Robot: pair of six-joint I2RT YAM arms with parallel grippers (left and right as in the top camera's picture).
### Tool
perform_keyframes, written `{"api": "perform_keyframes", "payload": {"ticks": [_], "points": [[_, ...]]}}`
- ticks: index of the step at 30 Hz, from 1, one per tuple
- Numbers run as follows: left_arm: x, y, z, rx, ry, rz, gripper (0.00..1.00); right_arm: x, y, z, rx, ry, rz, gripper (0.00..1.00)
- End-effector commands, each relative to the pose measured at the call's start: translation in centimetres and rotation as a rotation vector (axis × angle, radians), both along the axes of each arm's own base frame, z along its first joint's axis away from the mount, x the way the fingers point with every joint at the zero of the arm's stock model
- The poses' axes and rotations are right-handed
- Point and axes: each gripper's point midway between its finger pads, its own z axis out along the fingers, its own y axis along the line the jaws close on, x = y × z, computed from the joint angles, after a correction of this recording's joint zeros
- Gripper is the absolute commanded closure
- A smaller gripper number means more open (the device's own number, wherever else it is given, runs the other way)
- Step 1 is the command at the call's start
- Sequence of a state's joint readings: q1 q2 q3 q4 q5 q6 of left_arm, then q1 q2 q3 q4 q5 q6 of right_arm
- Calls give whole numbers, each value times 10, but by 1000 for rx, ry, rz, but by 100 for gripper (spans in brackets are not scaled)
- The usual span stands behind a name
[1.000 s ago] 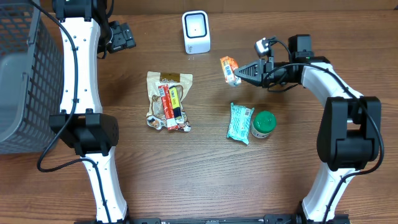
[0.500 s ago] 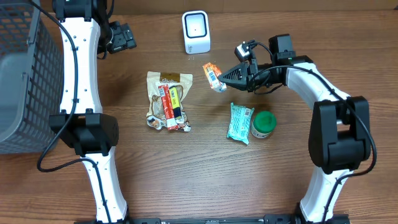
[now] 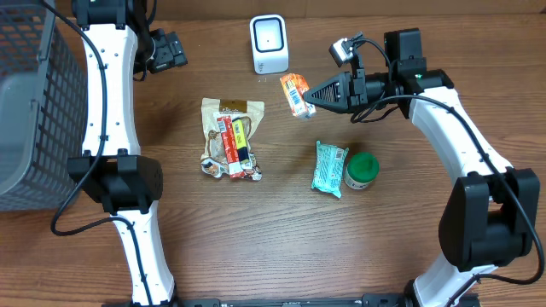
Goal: Scan the item barcode
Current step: 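Close the right gripper on the orange box and lift it, then carry the orange box up to the white scanner window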
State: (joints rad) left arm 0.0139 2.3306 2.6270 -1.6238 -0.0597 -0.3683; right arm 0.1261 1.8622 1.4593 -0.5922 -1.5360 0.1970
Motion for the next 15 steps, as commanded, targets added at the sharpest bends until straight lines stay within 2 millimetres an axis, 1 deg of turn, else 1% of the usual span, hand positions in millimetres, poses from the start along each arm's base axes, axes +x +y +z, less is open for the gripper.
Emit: {"api": "perform_keyframes", "payload": {"ticks": [1, 9, 15], "points": [[1, -3, -4, -13, 6, 15, 0, -8, -1, 29, 33, -54, 20, 96], [1, -3, -4, -13, 6, 15, 0, -12, -2, 36, 36, -74, 20, 96], [1, -3, -4, -13, 6, 15, 0, -12, -2, 37, 36, -78, 20, 96]]}}
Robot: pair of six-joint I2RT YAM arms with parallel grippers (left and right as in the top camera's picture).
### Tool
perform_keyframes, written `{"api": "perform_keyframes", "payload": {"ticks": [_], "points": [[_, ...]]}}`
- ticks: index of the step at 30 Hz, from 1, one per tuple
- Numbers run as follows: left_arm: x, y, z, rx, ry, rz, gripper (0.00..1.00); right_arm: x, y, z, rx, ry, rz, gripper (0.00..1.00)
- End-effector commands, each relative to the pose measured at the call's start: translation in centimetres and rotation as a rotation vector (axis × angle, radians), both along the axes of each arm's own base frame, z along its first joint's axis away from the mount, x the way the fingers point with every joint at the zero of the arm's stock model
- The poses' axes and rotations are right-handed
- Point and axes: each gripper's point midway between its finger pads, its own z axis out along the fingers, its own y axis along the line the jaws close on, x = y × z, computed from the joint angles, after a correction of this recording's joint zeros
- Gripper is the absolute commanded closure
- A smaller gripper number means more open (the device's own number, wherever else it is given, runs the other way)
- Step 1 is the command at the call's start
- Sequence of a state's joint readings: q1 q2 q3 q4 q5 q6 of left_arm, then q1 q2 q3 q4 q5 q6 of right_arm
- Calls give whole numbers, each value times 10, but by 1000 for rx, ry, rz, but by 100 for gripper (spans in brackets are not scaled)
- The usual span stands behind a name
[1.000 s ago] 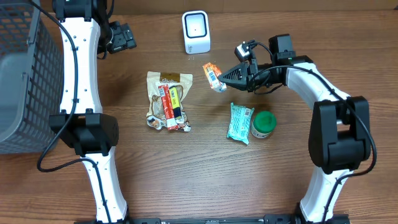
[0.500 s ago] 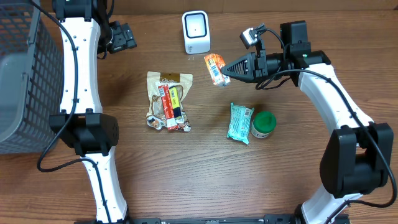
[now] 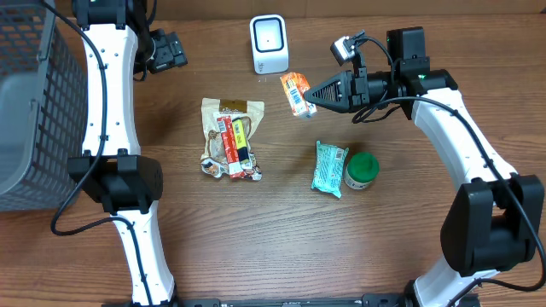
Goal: Scan the item barcode
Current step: 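Carry the orange box up to the white scanner window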
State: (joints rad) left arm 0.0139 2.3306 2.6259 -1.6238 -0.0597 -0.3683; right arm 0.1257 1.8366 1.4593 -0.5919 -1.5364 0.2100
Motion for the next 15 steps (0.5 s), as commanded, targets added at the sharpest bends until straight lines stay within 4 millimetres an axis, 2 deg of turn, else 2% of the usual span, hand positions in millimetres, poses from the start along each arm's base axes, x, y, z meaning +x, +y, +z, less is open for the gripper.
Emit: {"api": "perform_keyframes", "payload": {"ticks": [1, 8, 10, 15], "points": [[1, -3, -3, -13, 5, 15, 0, -8, -1, 28, 34, -66, 21, 96], [1, -3, -3, -13, 5, 15, 0, -2, 0, 29, 30, -142, 11, 96], [1, -3, -3, -13, 5, 15, 0, 9, 0, 21, -25, -172, -43, 96], [1, -4, -3, -13, 5, 13, 0, 58, -10, -20, -300, -214, -302, 96]]}}
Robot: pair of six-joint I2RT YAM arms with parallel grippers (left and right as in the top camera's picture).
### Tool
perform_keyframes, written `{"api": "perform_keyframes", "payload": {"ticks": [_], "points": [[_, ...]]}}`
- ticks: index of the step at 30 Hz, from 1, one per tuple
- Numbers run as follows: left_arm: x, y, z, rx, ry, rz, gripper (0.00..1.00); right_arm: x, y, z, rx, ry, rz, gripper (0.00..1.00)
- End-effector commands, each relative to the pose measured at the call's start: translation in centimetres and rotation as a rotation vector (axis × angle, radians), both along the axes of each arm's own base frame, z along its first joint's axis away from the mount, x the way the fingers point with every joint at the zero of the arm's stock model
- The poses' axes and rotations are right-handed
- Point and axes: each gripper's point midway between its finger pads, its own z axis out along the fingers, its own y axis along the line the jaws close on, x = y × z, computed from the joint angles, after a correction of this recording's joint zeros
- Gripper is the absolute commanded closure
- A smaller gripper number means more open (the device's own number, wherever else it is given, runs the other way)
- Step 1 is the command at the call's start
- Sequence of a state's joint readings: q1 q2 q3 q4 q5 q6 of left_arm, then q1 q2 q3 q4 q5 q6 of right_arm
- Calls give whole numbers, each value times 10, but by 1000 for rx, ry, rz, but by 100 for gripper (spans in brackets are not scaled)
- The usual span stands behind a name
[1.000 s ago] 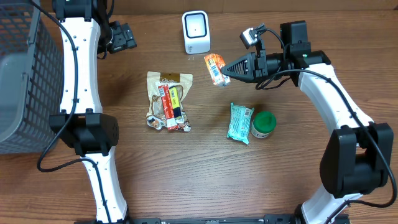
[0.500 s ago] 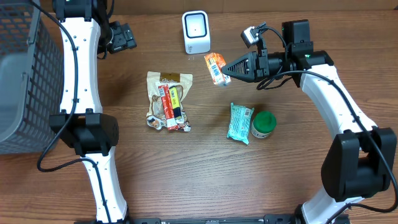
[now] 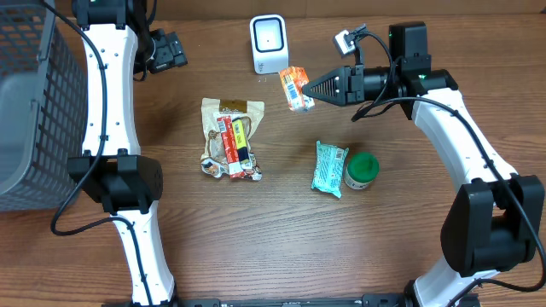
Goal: Scan the item barcode
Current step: 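Carry the orange box up to the white scanner window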
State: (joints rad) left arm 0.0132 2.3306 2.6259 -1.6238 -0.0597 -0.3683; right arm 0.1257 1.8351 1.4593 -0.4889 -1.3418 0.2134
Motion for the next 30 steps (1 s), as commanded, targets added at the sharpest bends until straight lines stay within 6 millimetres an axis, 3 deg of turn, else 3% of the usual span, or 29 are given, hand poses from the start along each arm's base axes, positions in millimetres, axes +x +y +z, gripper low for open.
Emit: {"api": "perform_keyframes", "payload": {"ticks": [1, 4, 6, 11, 17, 21, 26, 30], "points": [[1, -4, -3, -13, 5, 14, 0, 37, -14, -7, -202, -108, -222, 96], [1, -4, -3, -13, 5, 14, 0, 52, -21, -12, -254, -108, -309, 97], [1, -4, -3, -13, 5, 14, 0, 57, -21, -2, -230, -101, -330, 97], [1, -5, -3, -13, 5, 11, 0, 78, -28, 43, -264, -184, -426, 97], [1, -4, -3, -13, 5, 12, 0, 109, -44, 103, -479, -403, -689, 97], [1, -5, -3, -13, 5, 11, 0, 114, -28, 130, -581, -641, -736, 96], [1, -5, -3, -13, 5, 12, 0, 129, 2, 133, -782, -956, -754, 96], [1, -5, -3, -13, 5, 12, 0, 144, 31, 111, -924, -1169, -654, 96]]}}
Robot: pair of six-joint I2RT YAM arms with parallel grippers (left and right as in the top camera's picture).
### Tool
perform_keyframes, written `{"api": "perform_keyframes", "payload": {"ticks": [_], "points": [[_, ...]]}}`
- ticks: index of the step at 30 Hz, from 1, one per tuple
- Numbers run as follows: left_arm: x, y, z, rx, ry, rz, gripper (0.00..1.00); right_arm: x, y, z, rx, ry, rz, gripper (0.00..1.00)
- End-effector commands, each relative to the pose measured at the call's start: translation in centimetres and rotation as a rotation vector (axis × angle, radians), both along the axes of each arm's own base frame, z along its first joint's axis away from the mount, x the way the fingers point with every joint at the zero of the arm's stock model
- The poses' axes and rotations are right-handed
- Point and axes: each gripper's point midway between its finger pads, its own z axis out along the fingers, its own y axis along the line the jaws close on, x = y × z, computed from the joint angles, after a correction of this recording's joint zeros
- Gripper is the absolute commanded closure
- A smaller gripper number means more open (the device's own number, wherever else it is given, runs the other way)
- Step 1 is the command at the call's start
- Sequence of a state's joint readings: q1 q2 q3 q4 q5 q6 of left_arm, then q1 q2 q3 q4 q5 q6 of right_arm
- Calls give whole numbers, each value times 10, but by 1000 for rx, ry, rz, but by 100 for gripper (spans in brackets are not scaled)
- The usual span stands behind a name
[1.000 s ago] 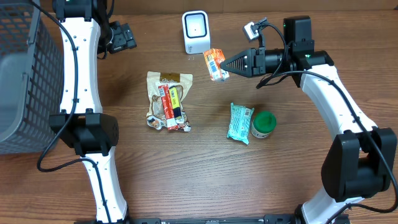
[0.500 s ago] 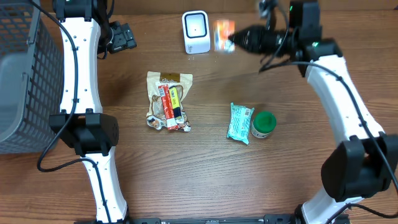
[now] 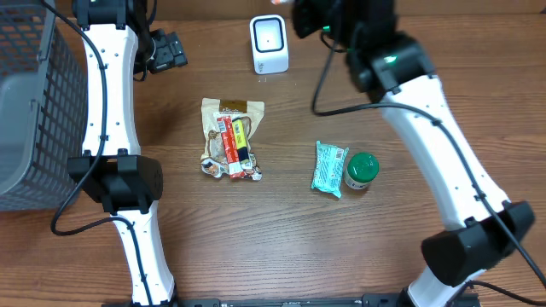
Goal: Scan the item barcode
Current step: 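Carry the orange box up to the white scanner window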
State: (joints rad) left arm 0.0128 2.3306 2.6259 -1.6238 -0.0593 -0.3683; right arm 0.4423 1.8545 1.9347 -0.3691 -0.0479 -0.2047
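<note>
The white barcode scanner (image 3: 269,44) stands at the back middle of the table. My right arm is raised high toward the overhead camera, and its gripper (image 3: 294,7) is mostly cut off by the top edge, just above and behind the scanner. At its tip only a sliver of the orange snack packet (image 3: 277,2) shows, held in the fingers. My left gripper (image 3: 166,51) rests at the back left, well away from the scanner; its jaws cannot be made out.
A bundle of snack packets (image 3: 230,138) lies in the middle of the table. A teal packet (image 3: 328,168) and a green-lidded jar (image 3: 362,169) lie to its right. A grey mesh basket (image 3: 30,111) fills the left edge.
My right arm has lifted and swung left, from just right of the scanner to above and behind it. The orange packet went with it and now shows only at the top edge.
My right gripper held the orange packet low, to the right of and in front of the scanner, barcode side up. It then stood slightly closer to the scanner. Now the packet is high over the scanner's top. The left arm has stayed still.
</note>
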Motion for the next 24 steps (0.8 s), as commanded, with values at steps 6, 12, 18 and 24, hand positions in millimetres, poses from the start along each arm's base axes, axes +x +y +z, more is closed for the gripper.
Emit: {"api": "perform_keyframes", "payload": {"ticks": [6, 12, 18, 24], "points": [[1, -5, -3, -12, 5, 12, 0, 61, 2, -87, -481, -125, -116, 96], [1, -5, -3, -12, 5, 12, 0, 83, 10, -152, -634, -112, -62, 96], [1, -5, -3, -12, 5, 12, 0, 93, 15, -183, -783, -156, -2, 96], [1, -5, -3, -12, 5, 12, 0, 99, 19, -208, -835, -159, 28, 96]]}}
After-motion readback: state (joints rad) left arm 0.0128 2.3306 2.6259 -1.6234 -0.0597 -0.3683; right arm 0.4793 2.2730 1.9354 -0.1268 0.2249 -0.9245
